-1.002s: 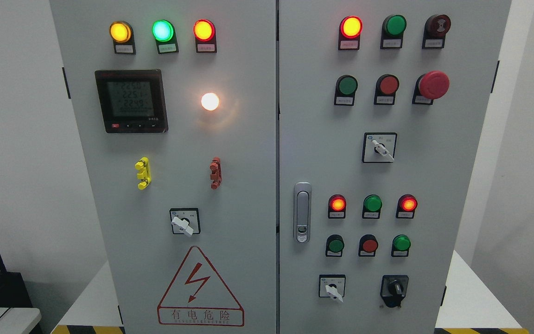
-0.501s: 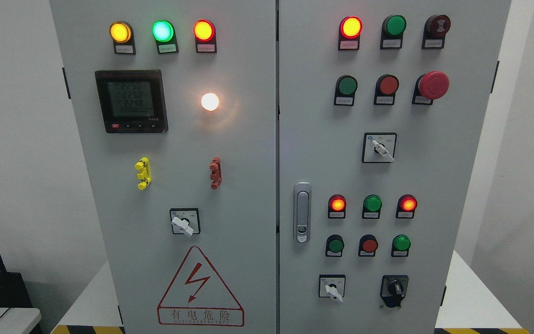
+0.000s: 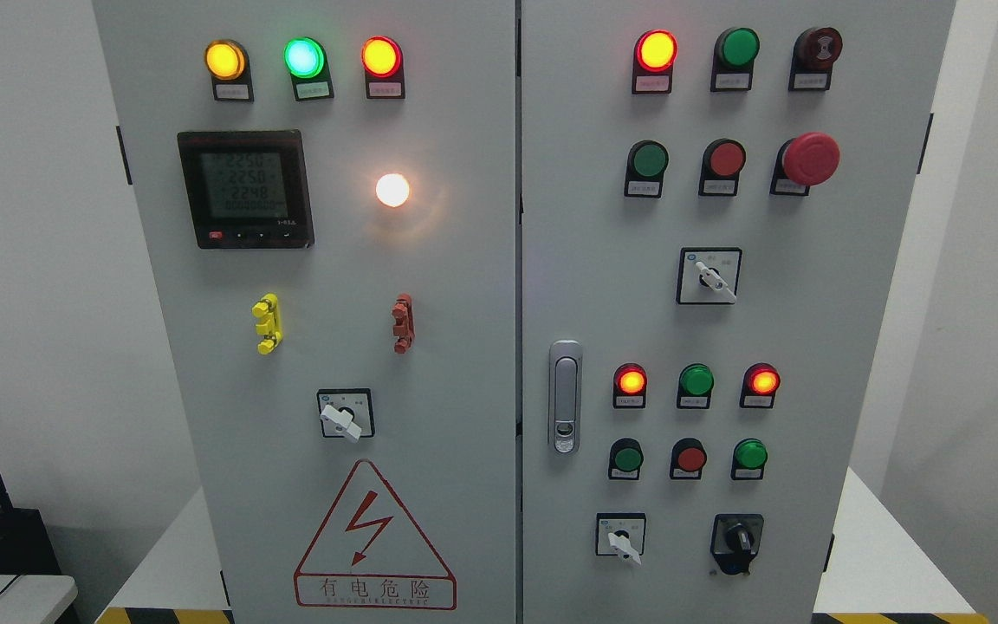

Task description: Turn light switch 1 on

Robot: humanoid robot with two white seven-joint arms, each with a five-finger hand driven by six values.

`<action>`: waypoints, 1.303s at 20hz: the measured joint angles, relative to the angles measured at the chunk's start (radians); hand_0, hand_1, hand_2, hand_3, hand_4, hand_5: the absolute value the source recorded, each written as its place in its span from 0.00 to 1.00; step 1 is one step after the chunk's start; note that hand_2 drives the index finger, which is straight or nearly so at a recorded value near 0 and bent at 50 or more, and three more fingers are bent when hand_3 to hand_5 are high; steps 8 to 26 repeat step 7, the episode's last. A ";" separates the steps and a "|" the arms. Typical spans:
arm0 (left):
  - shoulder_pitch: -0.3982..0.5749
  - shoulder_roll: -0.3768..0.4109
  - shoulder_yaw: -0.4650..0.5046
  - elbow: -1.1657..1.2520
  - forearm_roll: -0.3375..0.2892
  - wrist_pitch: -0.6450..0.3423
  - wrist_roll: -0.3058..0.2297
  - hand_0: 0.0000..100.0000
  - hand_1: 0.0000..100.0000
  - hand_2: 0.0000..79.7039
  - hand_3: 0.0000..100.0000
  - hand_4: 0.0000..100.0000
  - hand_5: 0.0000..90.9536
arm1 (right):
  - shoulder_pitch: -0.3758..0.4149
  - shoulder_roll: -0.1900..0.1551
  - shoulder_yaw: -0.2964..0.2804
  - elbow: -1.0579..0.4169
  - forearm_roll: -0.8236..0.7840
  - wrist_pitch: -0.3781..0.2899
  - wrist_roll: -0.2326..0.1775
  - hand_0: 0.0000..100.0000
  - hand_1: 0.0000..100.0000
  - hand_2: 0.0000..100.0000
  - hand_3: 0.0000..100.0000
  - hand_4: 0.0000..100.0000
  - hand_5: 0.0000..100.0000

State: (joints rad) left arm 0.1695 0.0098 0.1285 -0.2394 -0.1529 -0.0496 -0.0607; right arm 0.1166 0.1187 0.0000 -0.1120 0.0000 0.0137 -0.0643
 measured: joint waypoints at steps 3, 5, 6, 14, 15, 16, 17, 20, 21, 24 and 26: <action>-0.014 -0.011 -0.030 0.026 0.002 0.000 -0.018 0.38 0.00 0.00 0.00 0.00 0.00 | 0.000 0.000 0.000 0.000 0.000 0.000 0.000 0.12 0.39 0.00 0.00 0.00 0.00; -0.023 -0.017 -0.048 0.042 0.003 0.000 -0.025 0.37 0.00 0.00 0.00 0.00 0.00 | 0.000 0.000 0.000 0.000 0.000 0.000 0.000 0.12 0.39 0.00 0.00 0.00 0.00; -0.027 -0.020 -0.054 0.050 0.003 0.000 -0.026 0.37 0.00 0.00 0.00 0.00 0.00 | 0.000 0.000 0.000 0.000 0.000 0.000 0.000 0.12 0.39 0.00 0.00 0.00 0.00; -0.030 -0.022 -0.061 0.056 0.003 0.000 -0.026 0.37 0.00 0.00 0.00 0.00 0.00 | 0.000 0.000 0.000 0.000 0.000 0.000 0.000 0.12 0.39 0.00 0.00 0.00 0.00; -0.030 -0.022 -0.061 0.056 0.003 0.000 -0.026 0.37 0.00 0.00 0.00 0.00 0.00 | 0.000 0.000 0.000 0.000 0.000 0.000 0.000 0.12 0.39 0.00 0.00 0.00 0.00; -0.030 -0.022 -0.061 0.056 0.003 0.000 -0.026 0.37 0.00 0.00 0.00 0.00 0.00 | 0.000 0.000 0.000 0.000 0.000 0.000 0.000 0.12 0.39 0.00 0.00 0.00 0.00; -0.030 -0.022 -0.061 0.056 0.003 0.000 -0.026 0.37 0.00 0.00 0.00 0.00 0.00 | 0.000 0.000 0.000 0.000 0.000 0.000 0.000 0.12 0.39 0.00 0.00 0.00 0.00; -0.030 -0.022 -0.061 0.056 0.003 0.000 -0.026 0.37 0.00 0.00 0.00 0.00 0.00 | 0.000 0.000 0.000 0.000 0.000 0.000 0.000 0.12 0.39 0.00 0.00 0.00 0.00; -0.030 -0.022 -0.061 0.056 0.003 0.000 -0.026 0.37 0.00 0.00 0.00 0.00 0.00 | 0.000 0.000 0.000 0.000 0.000 0.000 0.000 0.12 0.39 0.00 0.00 0.00 0.00; -0.030 -0.022 -0.061 0.056 0.003 0.000 -0.026 0.37 0.00 0.00 0.00 0.00 0.00 | 0.000 0.000 0.000 0.000 0.000 0.000 0.000 0.12 0.39 0.00 0.00 0.00 0.00; -0.030 -0.022 -0.061 0.056 0.003 0.000 -0.026 0.37 0.00 0.00 0.00 0.00 0.00 | 0.000 0.000 0.000 0.000 0.000 0.000 0.000 0.12 0.39 0.00 0.00 0.00 0.00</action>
